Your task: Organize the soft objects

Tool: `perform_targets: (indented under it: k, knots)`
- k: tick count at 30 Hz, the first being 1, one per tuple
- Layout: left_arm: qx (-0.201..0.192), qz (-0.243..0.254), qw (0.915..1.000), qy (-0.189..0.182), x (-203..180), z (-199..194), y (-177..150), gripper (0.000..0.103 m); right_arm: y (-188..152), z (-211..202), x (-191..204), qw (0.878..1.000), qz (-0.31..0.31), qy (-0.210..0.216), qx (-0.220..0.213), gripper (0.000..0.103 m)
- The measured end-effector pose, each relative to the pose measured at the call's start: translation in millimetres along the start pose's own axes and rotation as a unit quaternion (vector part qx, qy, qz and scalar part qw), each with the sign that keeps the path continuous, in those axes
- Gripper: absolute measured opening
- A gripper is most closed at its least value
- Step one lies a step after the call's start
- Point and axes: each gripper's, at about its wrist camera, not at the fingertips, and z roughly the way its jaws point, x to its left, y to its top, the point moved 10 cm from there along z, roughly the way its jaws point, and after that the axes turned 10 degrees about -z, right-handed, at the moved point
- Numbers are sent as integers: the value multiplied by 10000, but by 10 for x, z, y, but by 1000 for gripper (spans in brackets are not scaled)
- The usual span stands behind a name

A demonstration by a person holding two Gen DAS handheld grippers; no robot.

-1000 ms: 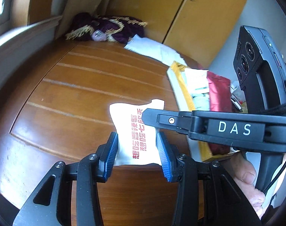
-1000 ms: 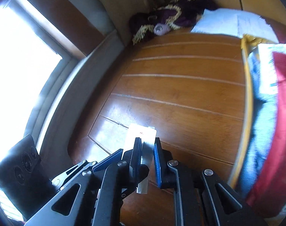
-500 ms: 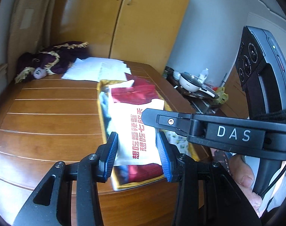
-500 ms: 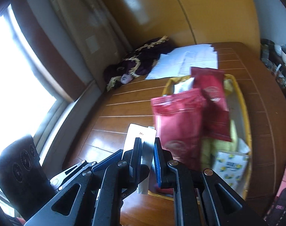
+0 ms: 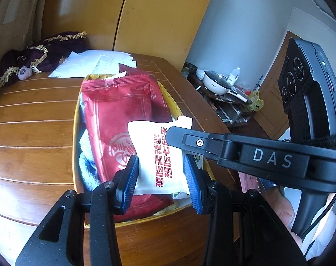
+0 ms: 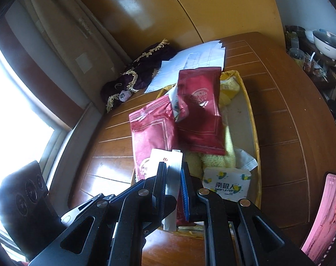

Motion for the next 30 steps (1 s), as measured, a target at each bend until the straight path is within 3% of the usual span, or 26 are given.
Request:
perform_targets:
  k: [9,13,17,20,26,30]
  knots:
    - [153,125,9997,-136,-141,293,-49,42,-5,63,-389,9988,369,-315,19,24]
    - [166,122,9993,-323,-156,223,-68,56,-19,72,-492,9977,581,-360,-15,29]
    - [68,-21,9988,-477,-87,51,-70,73,87,-64,-394,9976,376,-480,-331,51]
    - [-60,-123,9989,-442,3,-87,-46,74,147,-147,-300,9970,256,-539,-488,53]
    - [-359,-174,9986,353,379,-305,7,82,88,-119,-119,9980,147,-438,-430,53]
    - [-261,-355,9958,806,641,-359,-43,82,-11,-61,10,9980,-44,-553,-319,64]
